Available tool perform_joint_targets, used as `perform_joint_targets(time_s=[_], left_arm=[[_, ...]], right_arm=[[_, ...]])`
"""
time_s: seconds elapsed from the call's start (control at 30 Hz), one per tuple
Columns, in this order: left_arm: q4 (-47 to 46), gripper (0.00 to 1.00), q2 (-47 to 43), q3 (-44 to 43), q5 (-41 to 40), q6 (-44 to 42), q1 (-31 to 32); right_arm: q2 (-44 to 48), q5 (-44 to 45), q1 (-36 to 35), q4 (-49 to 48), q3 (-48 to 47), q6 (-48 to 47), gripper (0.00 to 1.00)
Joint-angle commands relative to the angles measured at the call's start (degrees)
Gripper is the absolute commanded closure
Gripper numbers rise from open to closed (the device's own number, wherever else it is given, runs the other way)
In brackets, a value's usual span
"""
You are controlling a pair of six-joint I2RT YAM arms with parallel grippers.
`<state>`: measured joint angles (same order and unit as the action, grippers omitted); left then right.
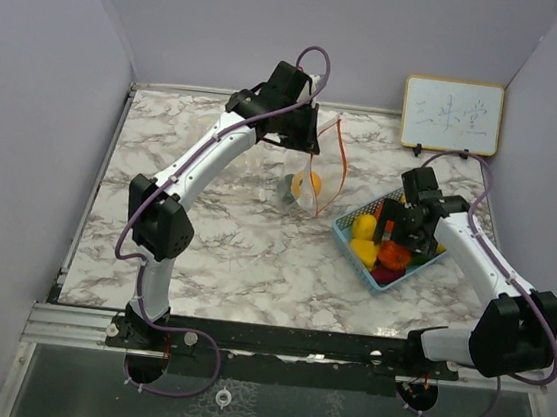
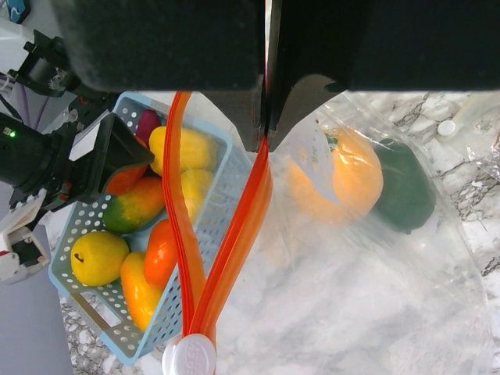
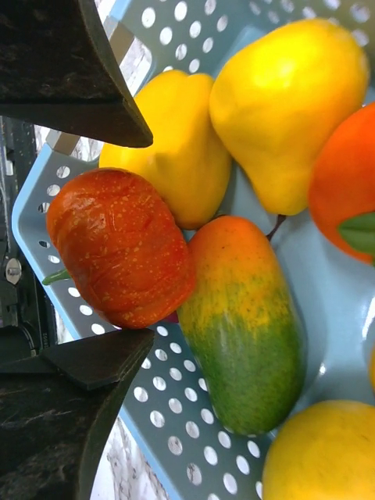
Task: Place the food in the zip-top bag and seal the zipper
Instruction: Pick up the fake fruit from the bin, then place the fake fruit in the zipper food storage bag.
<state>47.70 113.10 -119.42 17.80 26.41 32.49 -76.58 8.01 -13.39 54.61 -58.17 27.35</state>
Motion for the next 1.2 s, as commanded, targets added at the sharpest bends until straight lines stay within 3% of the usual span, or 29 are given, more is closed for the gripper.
perform_joint_targets(time_s=[0.0,0.1,0.23,0.33,0.43,0.57,0.87,1.03,1.17], left_arm=[[-0.9,1.00,-0.7,0.3,1.0,-0.3,-0.1],[-0.9,1.00,-0.8,0.4,1.0,-0.4,0.0],[-0.9,1.00,-0.8,0.4,0.9,-0.3,-0.1],[-0.8,1.00,-0.9,0.5,0.7,-0.5,-0.1],[-0.8,1.00,-1.0,0.5,0.7,-0.5,-0.1],[-0.8,1.00,-1.1,0.4,0.7,-0.3,-0.1],[-0.9,1.00,-1.8,0.2,0.5,-0.1,-0.1],[-0.8,1.00,-2.3,0.2,0.9,0.3,0.0],[-1.5,1.00,-2.9,0.4,2.8,1.4,0.0]], right_arm=[[0.9,-2.8,0.3,-1.5,2.9,0.1,0.04],[1.3,-3.1,0.3,-2.0,4.1,0.0,0.11],[1.4,-2.6,0.3,-1.5,2.3,-0.4,0.42],[2.0,-1.6,0.3,0.5,-3.2,-1.2,0.53],[1.8,-6.2,0.3,1.2,-12.8,-4.6,0.55],[2.1,-20.8,0.2,-6.9,-21.2,-5.2,0.56],[-3.5,-51.8,-2.3,-42.8,-14.5,7.9,0.57],[-8.2,-52.6,-3.8,-52.3,-11.7,11.2,0.57],[-11.7,-44.4,-4.1,-49.2,-12.9,10.1,0.57]])
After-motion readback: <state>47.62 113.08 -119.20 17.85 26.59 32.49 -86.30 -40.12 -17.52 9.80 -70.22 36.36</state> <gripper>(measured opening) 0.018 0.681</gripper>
